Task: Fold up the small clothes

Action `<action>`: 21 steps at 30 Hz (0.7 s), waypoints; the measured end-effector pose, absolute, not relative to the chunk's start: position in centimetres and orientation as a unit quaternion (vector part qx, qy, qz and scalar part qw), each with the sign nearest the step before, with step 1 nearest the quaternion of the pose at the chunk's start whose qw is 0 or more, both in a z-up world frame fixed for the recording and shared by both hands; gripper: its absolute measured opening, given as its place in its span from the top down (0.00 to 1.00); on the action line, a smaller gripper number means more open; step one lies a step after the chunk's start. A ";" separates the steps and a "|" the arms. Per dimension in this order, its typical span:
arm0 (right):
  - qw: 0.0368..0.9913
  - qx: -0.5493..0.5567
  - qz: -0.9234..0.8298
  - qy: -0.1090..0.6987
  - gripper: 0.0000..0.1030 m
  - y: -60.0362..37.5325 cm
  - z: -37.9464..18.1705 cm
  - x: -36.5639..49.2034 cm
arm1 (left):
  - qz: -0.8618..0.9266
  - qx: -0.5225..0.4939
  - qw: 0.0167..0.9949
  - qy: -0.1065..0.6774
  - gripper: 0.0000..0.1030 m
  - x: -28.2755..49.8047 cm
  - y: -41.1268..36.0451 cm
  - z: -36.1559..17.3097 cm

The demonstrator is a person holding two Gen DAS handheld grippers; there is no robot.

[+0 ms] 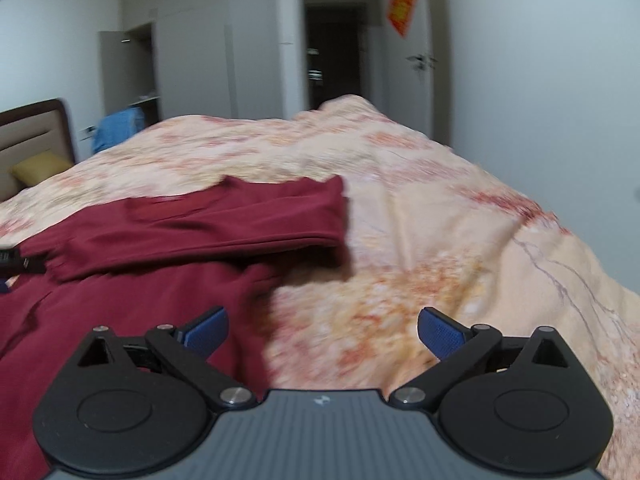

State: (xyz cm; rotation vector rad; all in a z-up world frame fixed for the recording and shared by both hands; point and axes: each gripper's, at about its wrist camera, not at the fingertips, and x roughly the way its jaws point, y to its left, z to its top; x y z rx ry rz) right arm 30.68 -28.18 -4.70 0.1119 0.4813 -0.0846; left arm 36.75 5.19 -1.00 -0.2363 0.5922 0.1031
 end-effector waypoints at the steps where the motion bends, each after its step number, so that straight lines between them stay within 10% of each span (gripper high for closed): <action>1: 0.970 0.047 -0.030 0.235 0.00 -27.5 -4.5 30.3 | 0.062 -0.116 0.947 0.293 0.00 35.9 6.2 -0.8; 21: 0.964 -0.022 0.127 0.233 0.00 -16.0 -4.7 28.7 | 0.336 -0.301 0.867 0.211 0.09 27.3 29.2 -1.6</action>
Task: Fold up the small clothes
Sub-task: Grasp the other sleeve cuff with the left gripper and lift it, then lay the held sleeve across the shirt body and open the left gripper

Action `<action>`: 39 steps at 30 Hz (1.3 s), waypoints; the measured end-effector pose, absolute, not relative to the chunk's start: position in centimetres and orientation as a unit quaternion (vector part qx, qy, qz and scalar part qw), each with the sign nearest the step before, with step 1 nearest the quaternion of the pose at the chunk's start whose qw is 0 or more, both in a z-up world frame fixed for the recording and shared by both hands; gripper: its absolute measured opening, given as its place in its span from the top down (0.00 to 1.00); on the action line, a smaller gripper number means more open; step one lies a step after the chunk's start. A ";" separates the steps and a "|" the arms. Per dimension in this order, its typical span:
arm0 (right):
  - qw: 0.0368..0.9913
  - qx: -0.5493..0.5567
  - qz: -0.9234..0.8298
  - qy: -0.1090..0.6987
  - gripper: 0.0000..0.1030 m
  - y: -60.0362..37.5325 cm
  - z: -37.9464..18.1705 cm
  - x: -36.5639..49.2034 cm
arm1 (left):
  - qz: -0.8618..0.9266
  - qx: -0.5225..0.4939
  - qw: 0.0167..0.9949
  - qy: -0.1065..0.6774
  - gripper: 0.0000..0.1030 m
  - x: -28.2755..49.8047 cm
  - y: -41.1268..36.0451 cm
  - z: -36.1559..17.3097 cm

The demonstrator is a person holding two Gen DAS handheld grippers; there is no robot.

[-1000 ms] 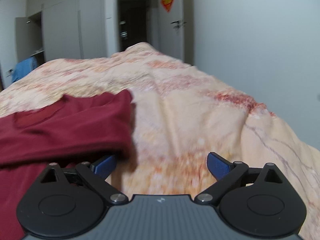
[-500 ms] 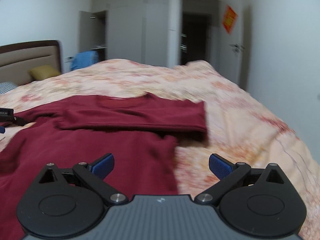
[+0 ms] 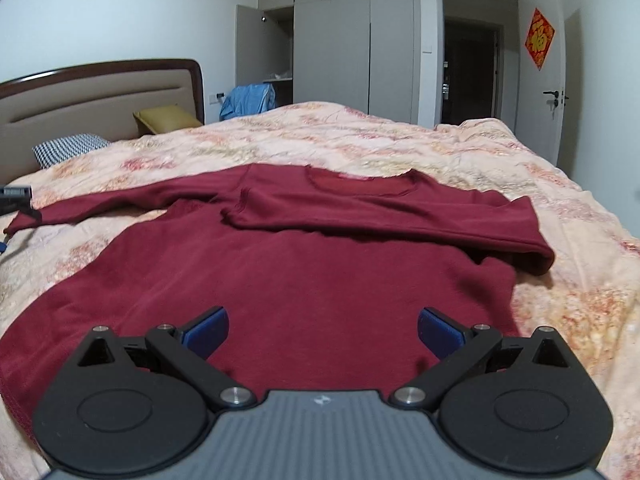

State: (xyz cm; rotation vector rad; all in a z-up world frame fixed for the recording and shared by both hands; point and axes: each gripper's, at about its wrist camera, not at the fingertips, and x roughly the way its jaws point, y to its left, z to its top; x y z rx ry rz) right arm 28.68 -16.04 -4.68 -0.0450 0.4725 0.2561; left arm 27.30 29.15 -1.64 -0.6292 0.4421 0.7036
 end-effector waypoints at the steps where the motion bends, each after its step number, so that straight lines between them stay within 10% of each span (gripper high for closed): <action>1: 0.963 -0.023 0.127 0.236 0.00 -15.9 -4.8 28.8 | 0.344 -0.299 0.867 0.201 0.17 27.4 29.3 -1.5; 7: 0.959 -0.028 0.130 0.249 0.00 -15.4 -5.4 29.4 | 0.362 -0.307 0.863 0.173 0.83 28.5 31.3 -1.1; 28: 0.968 0.010 0.120 0.222 0.00 -18.6 -4.2 29.4 | 0.161 -0.092 0.981 0.054 0.90 38.1 15.4 15.4; 39: 0.972 0.028 0.092 0.215 0.00 -22.4 -4.1 28.4 | 0.013 -0.073 0.990 0.117 0.90 44.2 -0.6 10.6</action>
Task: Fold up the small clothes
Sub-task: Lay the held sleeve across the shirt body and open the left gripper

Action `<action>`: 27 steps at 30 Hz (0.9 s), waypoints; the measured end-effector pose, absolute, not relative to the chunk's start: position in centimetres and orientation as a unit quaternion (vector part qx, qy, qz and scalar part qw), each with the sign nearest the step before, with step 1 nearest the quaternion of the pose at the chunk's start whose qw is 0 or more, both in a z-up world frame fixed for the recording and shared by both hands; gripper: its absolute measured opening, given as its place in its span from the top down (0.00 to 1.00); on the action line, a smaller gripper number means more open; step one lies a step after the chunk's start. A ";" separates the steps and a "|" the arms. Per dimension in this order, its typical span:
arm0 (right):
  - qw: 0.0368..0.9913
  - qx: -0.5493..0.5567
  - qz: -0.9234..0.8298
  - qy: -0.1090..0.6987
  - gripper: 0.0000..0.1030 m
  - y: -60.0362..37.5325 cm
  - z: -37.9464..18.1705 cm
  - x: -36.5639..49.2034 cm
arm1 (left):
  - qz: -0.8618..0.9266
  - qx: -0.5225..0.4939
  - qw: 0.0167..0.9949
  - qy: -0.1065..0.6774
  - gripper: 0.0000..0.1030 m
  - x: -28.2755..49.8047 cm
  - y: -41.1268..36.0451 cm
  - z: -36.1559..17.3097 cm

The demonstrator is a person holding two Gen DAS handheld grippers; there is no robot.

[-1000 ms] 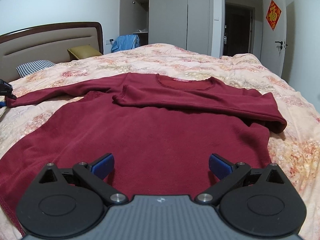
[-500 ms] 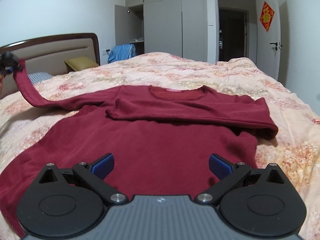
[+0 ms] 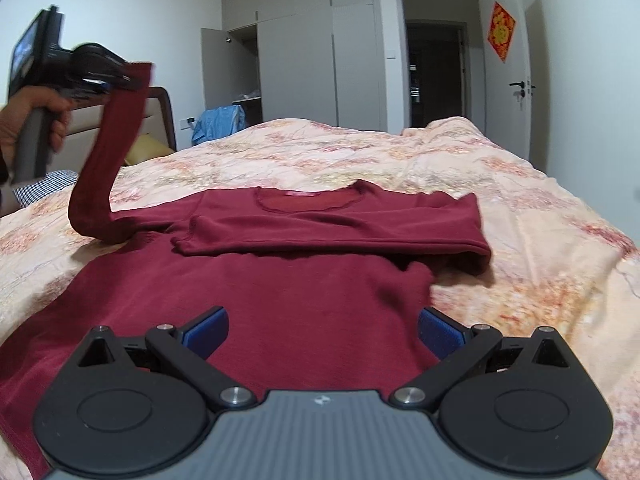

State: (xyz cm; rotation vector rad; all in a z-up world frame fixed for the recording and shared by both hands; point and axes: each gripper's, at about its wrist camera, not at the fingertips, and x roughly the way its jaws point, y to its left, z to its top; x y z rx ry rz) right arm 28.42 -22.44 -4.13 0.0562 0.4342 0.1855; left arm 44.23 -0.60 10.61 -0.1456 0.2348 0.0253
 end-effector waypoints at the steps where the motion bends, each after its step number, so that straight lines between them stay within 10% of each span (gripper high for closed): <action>1: 0.972 0.030 0.089 0.217 0.00 -22.8 -4.2 28.3 | 0.003 -0.072 0.989 0.129 0.90 44.7 -1.6 9.3; 12: 0.967 0.067 0.067 0.236 0.00 -25.6 -5.9 27.5 | -0.072 -0.058 0.969 0.230 0.87 47.1 -8.6 0.0; 19: 0.966 0.076 0.060 0.239 0.00 -25.8 -6.4 27.4 | -0.108 -0.082 0.958 0.252 0.27 45.9 -8.5 0.2; 27: 0.966 0.070 0.056 0.242 0.00 -25.5 -6.4 27.6 | -0.104 -0.062 0.965 0.234 0.01 42.2 -5.2 2.5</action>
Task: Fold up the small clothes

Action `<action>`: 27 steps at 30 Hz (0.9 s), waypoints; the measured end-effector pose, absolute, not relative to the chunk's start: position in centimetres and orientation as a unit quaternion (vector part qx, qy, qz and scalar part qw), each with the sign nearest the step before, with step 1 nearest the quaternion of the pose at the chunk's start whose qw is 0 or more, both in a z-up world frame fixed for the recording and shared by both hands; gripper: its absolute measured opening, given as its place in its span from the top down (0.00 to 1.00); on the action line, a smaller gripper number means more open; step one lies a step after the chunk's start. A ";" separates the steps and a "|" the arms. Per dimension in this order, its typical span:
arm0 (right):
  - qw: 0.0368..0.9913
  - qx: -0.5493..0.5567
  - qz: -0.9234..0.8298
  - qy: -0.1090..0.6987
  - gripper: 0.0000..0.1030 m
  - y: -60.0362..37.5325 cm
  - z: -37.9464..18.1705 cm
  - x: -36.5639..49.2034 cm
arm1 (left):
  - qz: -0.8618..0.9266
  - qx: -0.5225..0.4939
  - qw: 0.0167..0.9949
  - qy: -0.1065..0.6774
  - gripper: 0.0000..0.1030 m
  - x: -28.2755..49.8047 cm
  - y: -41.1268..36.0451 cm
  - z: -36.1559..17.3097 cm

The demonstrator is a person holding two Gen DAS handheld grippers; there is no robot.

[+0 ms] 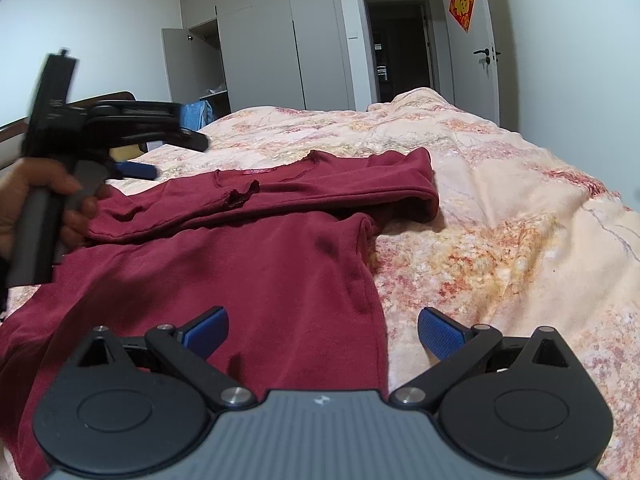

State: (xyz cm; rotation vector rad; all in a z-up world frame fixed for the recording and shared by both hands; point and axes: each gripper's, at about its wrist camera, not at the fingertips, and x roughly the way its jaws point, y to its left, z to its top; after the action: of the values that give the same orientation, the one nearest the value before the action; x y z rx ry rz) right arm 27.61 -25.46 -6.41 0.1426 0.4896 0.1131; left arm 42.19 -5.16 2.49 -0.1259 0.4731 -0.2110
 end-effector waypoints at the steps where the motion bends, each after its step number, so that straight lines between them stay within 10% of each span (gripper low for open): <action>1: 0.966 0.070 0.056 0.242 0.00 -25.4 -6.4 27.7 | -0.098 -0.052 0.967 0.229 0.01 41.4 -4.4 2.6; 27: 0.972 0.006 0.054 0.231 0.00 -18.0 -3.3 46.7 | 0.108 0.172 0.950 0.237 0.01 43.5 8.4 -3.6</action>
State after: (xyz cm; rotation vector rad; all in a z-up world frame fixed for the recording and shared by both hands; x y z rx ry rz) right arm 46.68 -17.99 -3.32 0.0113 0.4657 0.1086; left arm 43.50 8.38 -3.59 0.3500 0.4821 0.2206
